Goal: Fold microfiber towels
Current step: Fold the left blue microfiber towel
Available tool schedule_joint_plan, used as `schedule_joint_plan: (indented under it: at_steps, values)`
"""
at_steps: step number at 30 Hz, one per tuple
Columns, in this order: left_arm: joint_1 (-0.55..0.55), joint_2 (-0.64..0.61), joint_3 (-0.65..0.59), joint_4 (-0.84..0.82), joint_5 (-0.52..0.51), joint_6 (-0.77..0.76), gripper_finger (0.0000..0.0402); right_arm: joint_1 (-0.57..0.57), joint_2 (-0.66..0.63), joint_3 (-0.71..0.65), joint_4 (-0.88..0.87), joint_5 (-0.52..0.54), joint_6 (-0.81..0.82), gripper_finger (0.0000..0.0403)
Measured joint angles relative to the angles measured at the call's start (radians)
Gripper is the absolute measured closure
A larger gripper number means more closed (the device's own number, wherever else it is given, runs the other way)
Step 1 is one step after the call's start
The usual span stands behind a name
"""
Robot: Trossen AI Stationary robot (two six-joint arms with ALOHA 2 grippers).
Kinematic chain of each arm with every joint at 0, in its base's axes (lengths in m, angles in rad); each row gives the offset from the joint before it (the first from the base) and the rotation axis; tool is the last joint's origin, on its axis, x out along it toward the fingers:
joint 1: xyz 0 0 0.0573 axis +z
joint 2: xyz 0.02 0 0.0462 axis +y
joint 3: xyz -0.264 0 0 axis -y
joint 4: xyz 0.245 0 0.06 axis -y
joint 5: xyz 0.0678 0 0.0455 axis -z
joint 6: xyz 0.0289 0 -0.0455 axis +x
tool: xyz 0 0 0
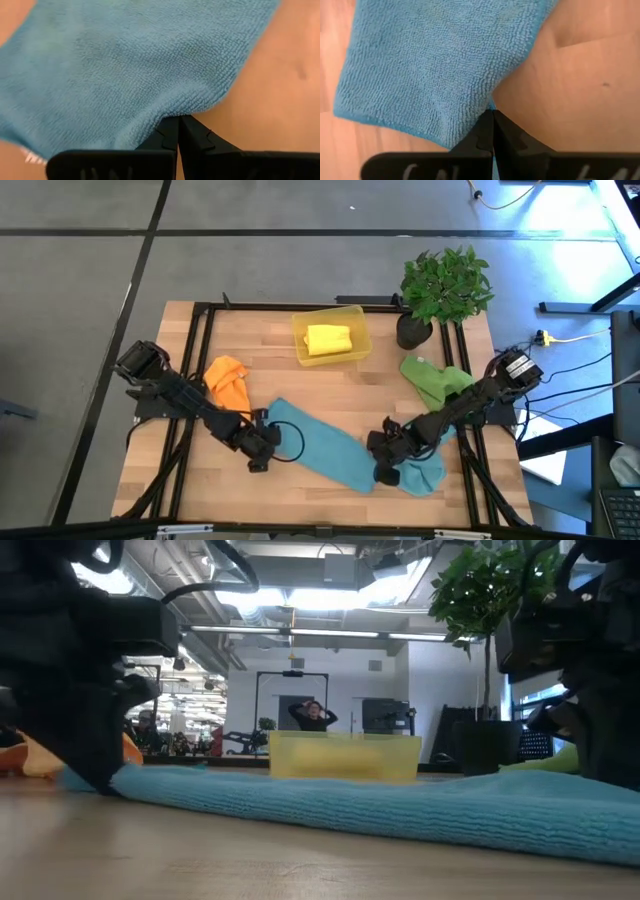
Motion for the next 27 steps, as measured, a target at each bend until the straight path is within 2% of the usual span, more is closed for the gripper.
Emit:
schedule_joint_plan:
  at_steps: [11,16,19,22,27]
  values:
    - [0.066,0.004,-0.015,-0.189,-0.318,0.09,0.0401,0.016,0.002,-0.001,0.038,-0.003,0.001,0.04]
    - [0.121,0.003,-0.013,-0.191,-0.316,0.081,0.0401,0.032,0.002,-0.001,0.078,-0.002,0.002,0.04]
    - [0.134,0.001,0.013,-0.226,-0.28,0.055,0.0401,0.035,0.002,-0.001,0.12,-0.001,0.006,0.04]
    - [0.098,-0.021,0.089,-0.315,-0.281,0.003,0.0401,0.035,0.011,-0.001,0.164,0.001,0.022,0.04]
    - [-0.012,-0.04,0.207,-0.373,-0.376,-0.008,0.0401,0.034,0.046,-0.001,0.22,-0.004,0.029,0.04]
